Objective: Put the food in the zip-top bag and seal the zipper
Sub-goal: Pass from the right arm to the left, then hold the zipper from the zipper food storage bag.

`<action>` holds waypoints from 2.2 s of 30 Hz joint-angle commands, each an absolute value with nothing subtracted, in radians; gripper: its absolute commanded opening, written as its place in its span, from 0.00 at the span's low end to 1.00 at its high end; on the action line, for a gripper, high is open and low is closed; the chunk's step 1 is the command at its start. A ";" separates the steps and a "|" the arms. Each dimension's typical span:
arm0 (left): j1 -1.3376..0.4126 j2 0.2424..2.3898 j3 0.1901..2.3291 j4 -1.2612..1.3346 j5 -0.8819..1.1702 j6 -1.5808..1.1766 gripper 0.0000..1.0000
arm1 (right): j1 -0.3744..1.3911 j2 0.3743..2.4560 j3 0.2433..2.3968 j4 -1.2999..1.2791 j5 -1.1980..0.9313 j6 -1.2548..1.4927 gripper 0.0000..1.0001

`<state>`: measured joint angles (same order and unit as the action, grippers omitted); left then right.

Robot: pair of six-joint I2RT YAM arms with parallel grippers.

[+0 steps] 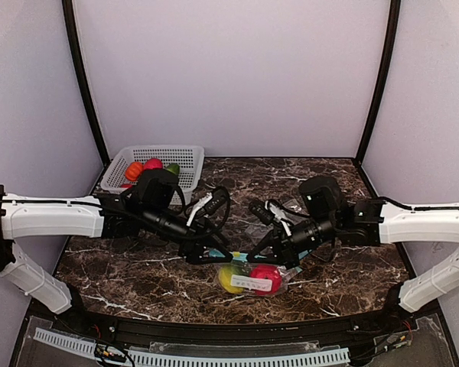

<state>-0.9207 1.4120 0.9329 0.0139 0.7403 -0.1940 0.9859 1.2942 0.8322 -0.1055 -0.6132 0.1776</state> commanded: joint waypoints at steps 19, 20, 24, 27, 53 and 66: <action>-0.916 1.365 0.824 0.182 0.742 -0.288 0.11 | 0.992 1.250 0.792 -0.005 -0.554 0.251 0.00; -0.916 1.365 0.824 0.182 0.742 -0.285 0.07 | 0.992 1.252 0.794 -0.005 -0.555 0.251 0.00; -0.915 1.368 0.829 0.177 0.751 -0.277 0.01 | 0.992 1.265 0.808 -0.005 -0.554 0.252 0.20; -0.916 1.375 0.836 0.173 0.762 -0.271 0.01 | 0.992 1.284 0.834 -0.006 -0.556 0.244 0.35; -0.916 1.396 0.865 0.151 0.777 -0.256 0.01 | 0.996 1.374 0.884 0.049 -0.614 0.236 0.20; -0.915 1.399 0.873 0.139 0.780 -0.246 0.01 | 0.997 1.381 0.885 0.052 -0.617 0.239 0.00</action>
<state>-0.9161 1.4025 0.8394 0.1455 0.7601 -0.2684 0.9894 1.3674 0.8661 0.0261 -0.6064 0.2405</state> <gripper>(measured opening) 0.010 0.055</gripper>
